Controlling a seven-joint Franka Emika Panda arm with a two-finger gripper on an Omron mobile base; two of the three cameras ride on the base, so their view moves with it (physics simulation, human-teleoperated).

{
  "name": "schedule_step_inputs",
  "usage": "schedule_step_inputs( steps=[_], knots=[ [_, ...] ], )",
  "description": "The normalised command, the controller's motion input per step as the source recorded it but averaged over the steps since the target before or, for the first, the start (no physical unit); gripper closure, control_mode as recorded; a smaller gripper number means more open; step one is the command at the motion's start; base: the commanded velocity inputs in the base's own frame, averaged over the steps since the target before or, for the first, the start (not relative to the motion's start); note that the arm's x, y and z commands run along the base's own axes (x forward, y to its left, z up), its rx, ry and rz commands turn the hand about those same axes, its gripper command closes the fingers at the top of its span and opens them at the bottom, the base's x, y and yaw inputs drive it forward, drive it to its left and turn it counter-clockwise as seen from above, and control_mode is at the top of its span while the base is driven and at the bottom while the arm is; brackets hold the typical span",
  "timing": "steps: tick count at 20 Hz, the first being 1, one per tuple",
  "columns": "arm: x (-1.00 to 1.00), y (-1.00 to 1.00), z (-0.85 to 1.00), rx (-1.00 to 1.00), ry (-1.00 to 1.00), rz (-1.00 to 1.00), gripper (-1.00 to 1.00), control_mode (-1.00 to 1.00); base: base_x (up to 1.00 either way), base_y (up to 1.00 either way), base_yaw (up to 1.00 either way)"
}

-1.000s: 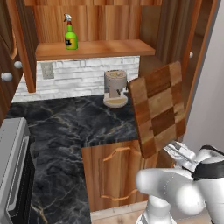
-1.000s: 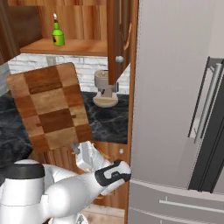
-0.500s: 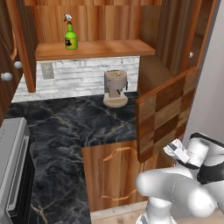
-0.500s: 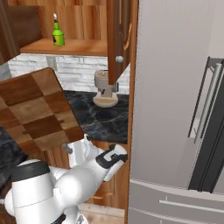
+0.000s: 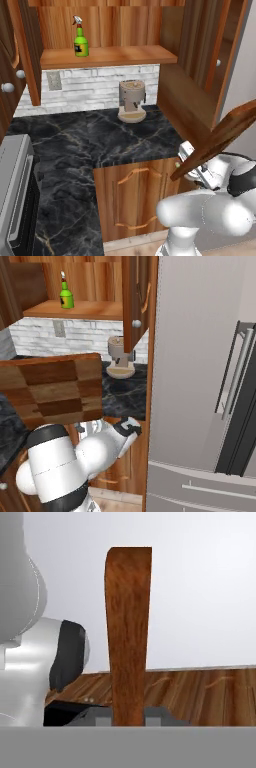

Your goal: Move the cutting board and knife to the sink. Then move spray from the cabinet to the counter.

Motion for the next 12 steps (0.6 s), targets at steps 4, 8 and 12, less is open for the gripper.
schedule_step_inputs(
  steps=[4,8,12],
  knots=[
    [-0.56,0.01,0.39,0.0,-0.03,0.0,1.0,-1.0,0.0,0.0,0.0],
    [-0.62,0.0,0.42,0.0,0.06,-0.01,1.0,-1.0,0.0,0.0,0.0],
    [-0.6,0.0,0.33,0.0,0.21,-0.07,1.0,-1.0,0.0,0.0,0.0]
  ],
)
